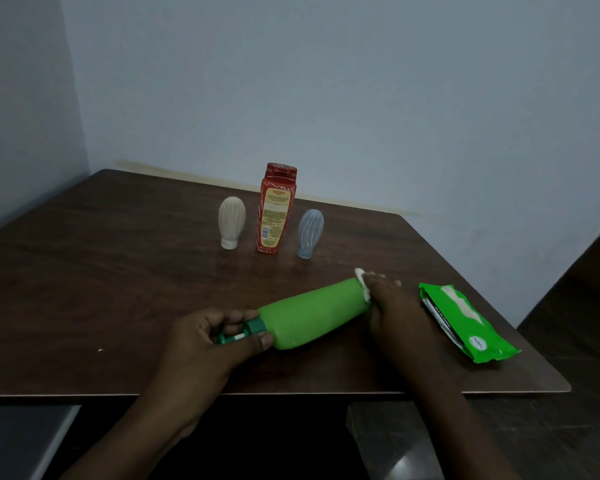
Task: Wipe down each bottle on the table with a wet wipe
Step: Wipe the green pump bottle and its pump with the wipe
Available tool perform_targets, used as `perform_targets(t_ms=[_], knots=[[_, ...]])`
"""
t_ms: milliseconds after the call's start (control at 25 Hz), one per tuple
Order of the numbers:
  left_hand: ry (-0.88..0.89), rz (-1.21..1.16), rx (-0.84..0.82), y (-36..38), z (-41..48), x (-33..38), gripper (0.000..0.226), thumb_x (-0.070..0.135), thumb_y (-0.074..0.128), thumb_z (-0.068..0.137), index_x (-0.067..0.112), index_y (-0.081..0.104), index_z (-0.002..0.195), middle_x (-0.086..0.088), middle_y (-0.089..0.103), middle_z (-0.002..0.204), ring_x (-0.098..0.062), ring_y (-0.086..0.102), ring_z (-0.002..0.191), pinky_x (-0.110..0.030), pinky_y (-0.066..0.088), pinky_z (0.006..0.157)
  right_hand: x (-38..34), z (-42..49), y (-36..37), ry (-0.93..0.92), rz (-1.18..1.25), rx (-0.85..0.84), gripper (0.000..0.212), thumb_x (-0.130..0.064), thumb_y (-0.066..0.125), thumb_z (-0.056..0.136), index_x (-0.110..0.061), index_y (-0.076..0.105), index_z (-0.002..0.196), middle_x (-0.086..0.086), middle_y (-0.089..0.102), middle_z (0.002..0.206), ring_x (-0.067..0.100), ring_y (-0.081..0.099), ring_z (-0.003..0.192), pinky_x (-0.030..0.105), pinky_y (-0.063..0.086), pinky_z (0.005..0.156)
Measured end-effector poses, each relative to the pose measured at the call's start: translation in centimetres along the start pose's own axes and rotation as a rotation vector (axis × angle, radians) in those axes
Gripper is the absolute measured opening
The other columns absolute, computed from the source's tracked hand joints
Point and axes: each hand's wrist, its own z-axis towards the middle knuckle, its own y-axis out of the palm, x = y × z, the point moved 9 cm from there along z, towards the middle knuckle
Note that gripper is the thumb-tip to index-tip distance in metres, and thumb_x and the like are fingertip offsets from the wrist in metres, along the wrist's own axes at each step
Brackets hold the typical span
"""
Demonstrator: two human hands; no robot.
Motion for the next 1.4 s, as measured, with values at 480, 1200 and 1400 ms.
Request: perform_targets(t_ms=[480,1200,1400], knots=[[-0.033,-0.037,-0.003,0.1,0.1,-0.3,0.036,-0.007,0.084,0.067,0.005,0.078,0.100,-0.013,0.080,0.094,-0.035,0.075,0.097,-0.036,0.060,0.087,-0.6,-0.9,0.2,0.076,-0.018,0.051,0.053,0.001,0.051,0.086,-0.011,0.055,0.138,0.013,0.056,0.140,0.031,0.054,0.130,0.043,0.037,0.113],[-0.062,-0.031,0.019,-0.2,0.2,-0.6,0.051,0.015,0.095,0.050,0.009,0.080,0.098,-0.023,0.077,0.099,-0.040,0.073,0.099,-0.057,0.052,0.098,-7.3,-4.9,0.7,-0.642,-0.100,-0.122,0.058,-0.008,0.054,0.085,-0.010,0.047,0.143,0.009,0.047,0.148,0.020,0.043,0.138,0.034,0.029,0.117],[-0.072,-0.017,0.000,-0.2,0.1,-0.6,0.050,0.007,0.096,0.048,0.008,0.080,0.095,-0.023,0.076,0.097,-0.033,0.074,0.091,-0.055,0.054,0.095,1.3,1.0,-0.4,-0.311,-0.107,-0.106,0.059,0.002,0.056,0.085,-0.019,0.052,0.140,0.003,0.054,0.142,0.024,0.055,0.130,0.039,0.038,0.113]])
